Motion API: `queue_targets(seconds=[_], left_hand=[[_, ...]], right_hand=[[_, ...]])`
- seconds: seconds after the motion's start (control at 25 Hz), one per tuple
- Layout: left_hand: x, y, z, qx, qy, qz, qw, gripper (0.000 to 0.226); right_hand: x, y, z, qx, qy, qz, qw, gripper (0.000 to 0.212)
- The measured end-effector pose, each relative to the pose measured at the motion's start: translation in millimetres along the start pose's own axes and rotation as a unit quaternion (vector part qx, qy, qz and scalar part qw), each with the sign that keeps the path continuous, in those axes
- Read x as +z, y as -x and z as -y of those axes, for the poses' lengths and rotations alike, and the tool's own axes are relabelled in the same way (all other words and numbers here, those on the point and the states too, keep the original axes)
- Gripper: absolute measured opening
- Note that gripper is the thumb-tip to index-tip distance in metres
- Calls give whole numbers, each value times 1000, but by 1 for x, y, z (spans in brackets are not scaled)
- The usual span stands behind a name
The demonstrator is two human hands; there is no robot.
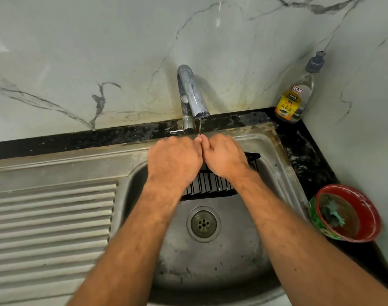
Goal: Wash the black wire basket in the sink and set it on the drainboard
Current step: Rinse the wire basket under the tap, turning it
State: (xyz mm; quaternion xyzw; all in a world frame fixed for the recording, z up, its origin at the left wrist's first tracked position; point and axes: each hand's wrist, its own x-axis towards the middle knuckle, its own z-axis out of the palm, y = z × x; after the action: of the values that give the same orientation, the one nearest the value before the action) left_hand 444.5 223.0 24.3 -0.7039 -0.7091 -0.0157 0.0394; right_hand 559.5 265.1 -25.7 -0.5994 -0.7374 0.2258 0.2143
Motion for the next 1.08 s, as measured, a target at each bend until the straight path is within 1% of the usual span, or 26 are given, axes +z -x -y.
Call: queue_targets(seconds=[0.12, 0.2, 0.28, 0.32, 0.4, 0.48, 0.52, 0.56, 0.64, 0.72, 0.8, 0.84, 0.88, 0.96, 1.0, 1.04, 1.08], left_hand=[[0, 9, -12, 55, -35, -38, 997, 44], [7, 7, -10, 56, -12, -49, 997, 44], [15, 1, -6, 38, -3, -52, 998, 51], [20, -3, -2, 20, -2, -30, 999, 53], [28, -9, 11, -54, 45, 12, 997, 58], [35, -12, 28, -131, 117, 30, 984, 66], [38, -11, 36, -147, 138, 38, 979, 67], [39, -9, 41, -145, 136, 47, 979, 67], [37, -9, 41, -92, 95, 47, 990, 64], [33, -11, 34, -30, 99, 13, 995, 55], [30, -14, 27, 8, 158, 12, 987, 49], [31, -17, 25, -3, 201, 31, 979, 47], [31, -19, 25, -34, 244, 50, 968, 48], [37, -18, 29, -96, 295, 54, 949, 50], [42, -16, 32, -118, 307, 49, 943, 53], [45, -12, 35, -148, 326, 43, 933, 56], [47, -9, 38, -184, 348, 35, 918, 60]], right_hand=[[-1, 5, -9, 3, -13, 3, 1000, 66], [0, 5, -11, 17, -45, -3, 999, 66], [2, 5, -11, 2, -74, -17, 997, 64], [2, 6, -12, -18, -72, -16, 997, 62], [-1, 8, -21, -48, -27, 4, 998, 60], [-9, 8, -31, -19, 52, 27, 998, 62], [-13, 8, -31, 6, 91, 39, 995, 62], [-16, 7, -29, 24, 124, 48, 991, 60], [-21, 1, -18, 33, 154, 55, 986, 57], [-28, -10, -6, 24, 170, 59, 983, 54], [-31, -20, 10, -13, 193, 67, 979, 49], [-30, -23, 17, -34, 203, 71, 976, 48], [-27, -25, 22, -56, 204, 69, 975, 48], [-19, -25, 25, -92, 184, 44, 978, 49], [-16, -24, 21, -96, 152, 35, 983, 52], [-15, -24, 13, -79, 83, 36, 993, 53], [-17, -21, 5, -43, -19, 46, 998, 51]])
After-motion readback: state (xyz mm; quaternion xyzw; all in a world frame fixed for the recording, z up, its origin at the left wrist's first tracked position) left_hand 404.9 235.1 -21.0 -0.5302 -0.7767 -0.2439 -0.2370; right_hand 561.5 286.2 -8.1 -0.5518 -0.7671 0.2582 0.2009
